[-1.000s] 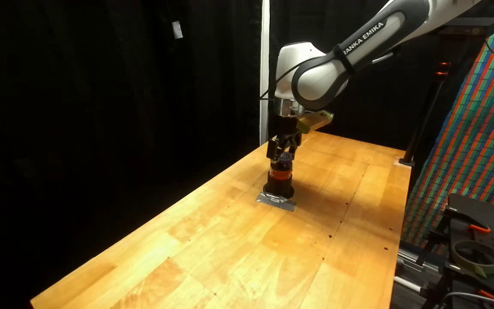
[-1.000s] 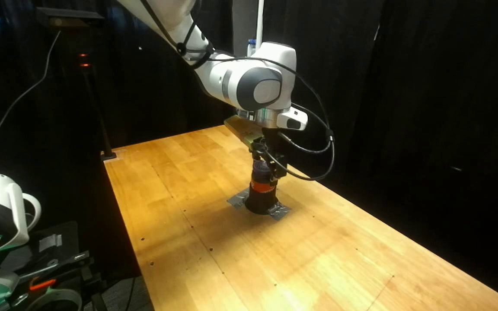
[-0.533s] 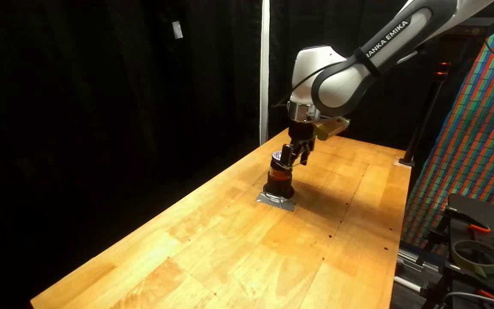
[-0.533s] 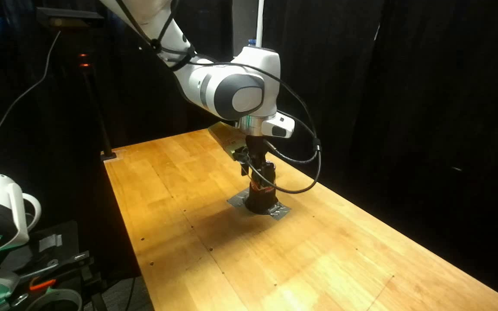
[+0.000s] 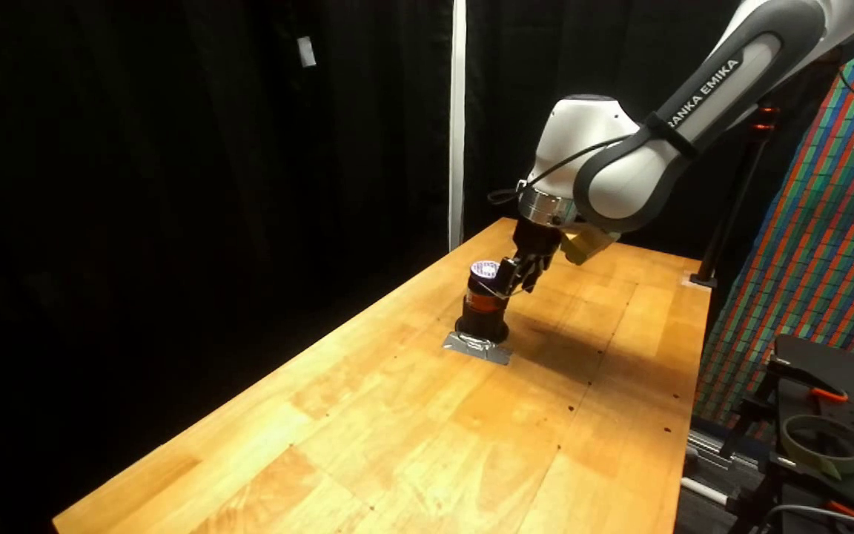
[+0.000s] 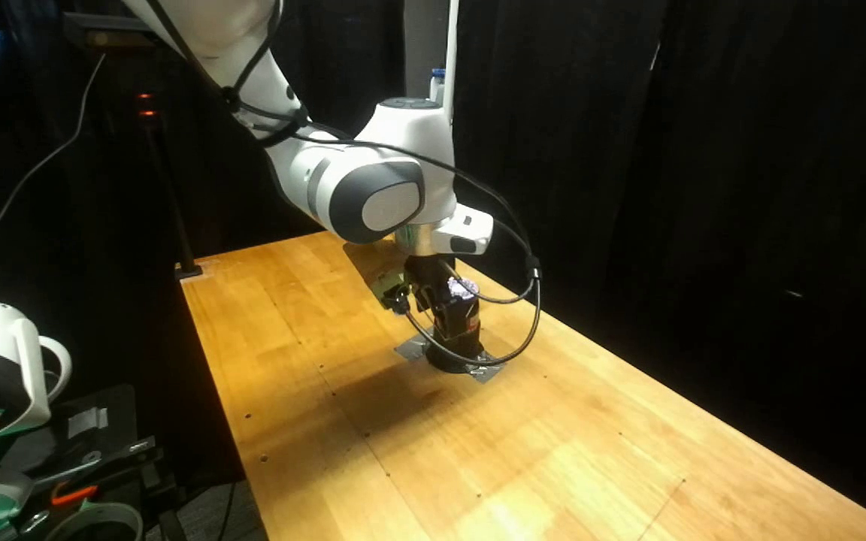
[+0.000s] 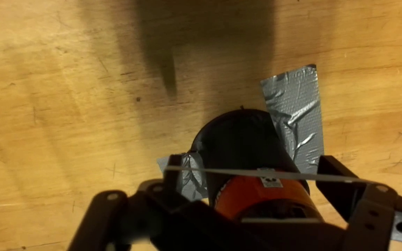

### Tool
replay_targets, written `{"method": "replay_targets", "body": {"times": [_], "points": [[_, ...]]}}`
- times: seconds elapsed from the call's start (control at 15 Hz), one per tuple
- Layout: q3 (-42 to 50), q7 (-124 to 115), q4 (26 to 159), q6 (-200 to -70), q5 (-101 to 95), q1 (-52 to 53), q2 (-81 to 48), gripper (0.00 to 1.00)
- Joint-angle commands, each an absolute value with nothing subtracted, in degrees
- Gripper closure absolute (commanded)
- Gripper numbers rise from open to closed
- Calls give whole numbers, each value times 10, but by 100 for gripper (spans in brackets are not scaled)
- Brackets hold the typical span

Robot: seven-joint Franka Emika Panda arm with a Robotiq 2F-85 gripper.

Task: Put the rubber band on the cup

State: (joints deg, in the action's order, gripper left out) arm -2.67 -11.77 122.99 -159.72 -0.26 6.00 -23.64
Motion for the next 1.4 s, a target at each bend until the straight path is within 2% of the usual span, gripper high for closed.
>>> {"method": "replay_targets", "body": {"times": [0.0, 0.47, 0.6, 0.73, 0.93, 1.0, 1.33], "points": [[-8, -134, 1307, -1692, -7, 83, -198, 32], [-21, -94, 1419, -1859, -1, 97, -163, 87], [5, -101, 1444, -1934, -18, 125, -165, 95], [47, -79, 1459, -2018, -1, 172, -178, 98], [51, -52, 1474, -2117, 8, 190, -203, 93], [17, -25, 1477, -2150, 30, 165, -211, 92], [-11, 8, 1468, -2299, 61, 157, -272, 94]]}}
